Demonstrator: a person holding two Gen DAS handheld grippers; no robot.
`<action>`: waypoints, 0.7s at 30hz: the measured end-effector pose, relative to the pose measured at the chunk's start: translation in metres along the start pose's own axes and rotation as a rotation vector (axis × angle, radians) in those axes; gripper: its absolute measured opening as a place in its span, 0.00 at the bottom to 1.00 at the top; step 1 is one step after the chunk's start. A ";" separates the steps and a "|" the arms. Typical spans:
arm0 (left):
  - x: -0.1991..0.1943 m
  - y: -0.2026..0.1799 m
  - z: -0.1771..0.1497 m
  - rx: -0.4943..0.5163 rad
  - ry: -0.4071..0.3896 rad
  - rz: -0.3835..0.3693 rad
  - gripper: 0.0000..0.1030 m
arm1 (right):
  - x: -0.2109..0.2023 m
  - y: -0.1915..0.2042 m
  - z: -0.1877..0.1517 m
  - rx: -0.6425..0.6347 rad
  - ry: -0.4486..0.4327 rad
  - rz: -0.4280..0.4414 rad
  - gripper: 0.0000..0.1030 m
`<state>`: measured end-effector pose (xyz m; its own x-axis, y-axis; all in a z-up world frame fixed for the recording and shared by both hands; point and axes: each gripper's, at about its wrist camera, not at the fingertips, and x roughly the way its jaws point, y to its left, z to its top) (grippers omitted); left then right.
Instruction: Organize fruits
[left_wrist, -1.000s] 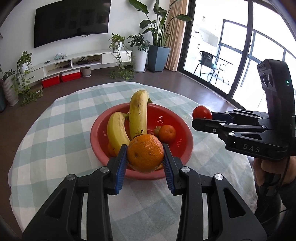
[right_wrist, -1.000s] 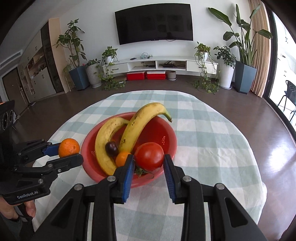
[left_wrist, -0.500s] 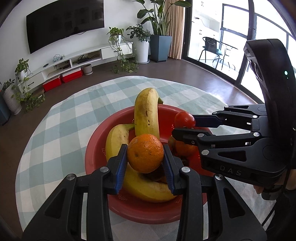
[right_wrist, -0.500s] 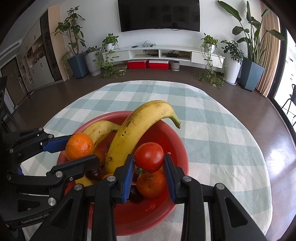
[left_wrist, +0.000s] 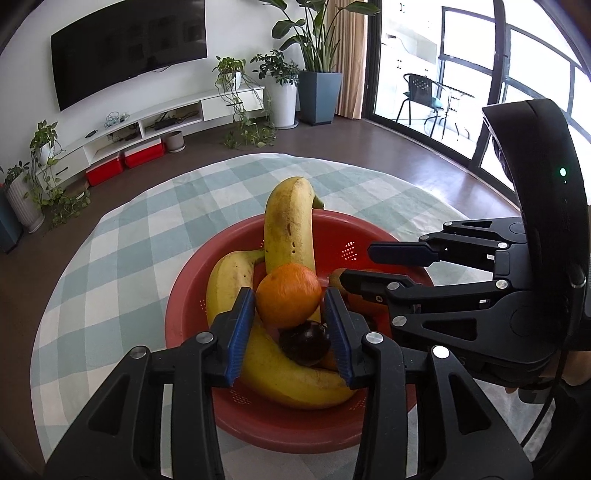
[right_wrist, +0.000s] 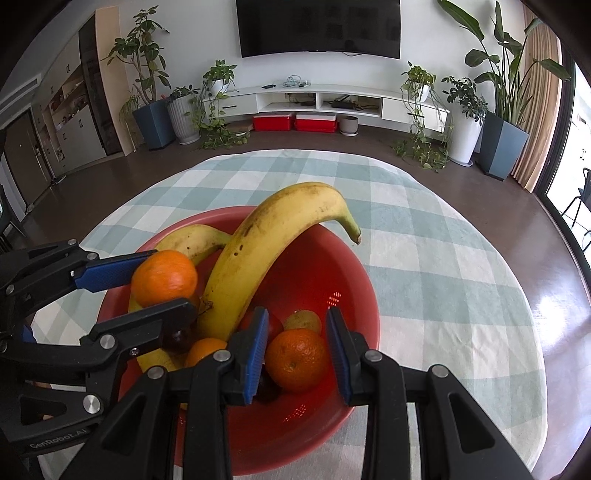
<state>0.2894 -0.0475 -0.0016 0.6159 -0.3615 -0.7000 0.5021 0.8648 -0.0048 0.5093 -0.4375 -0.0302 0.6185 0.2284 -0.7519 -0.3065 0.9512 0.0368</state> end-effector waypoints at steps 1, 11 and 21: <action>0.000 0.000 0.000 0.000 0.000 0.001 0.37 | -0.001 0.001 -0.001 0.001 -0.003 0.000 0.34; -0.013 0.001 -0.002 -0.022 -0.031 0.022 0.61 | -0.036 0.000 -0.008 0.029 -0.067 -0.009 0.43; -0.093 -0.003 -0.036 -0.105 -0.197 0.116 1.00 | -0.106 0.005 -0.039 0.049 -0.201 -0.052 0.84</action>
<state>0.2089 -0.0042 0.0376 0.7772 -0.3096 -0.5478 0.3616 0.9322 -0.0138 0.4140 -0.4650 0.0236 0.7657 0.2110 -0.6076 -0.2379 0.9706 0.0372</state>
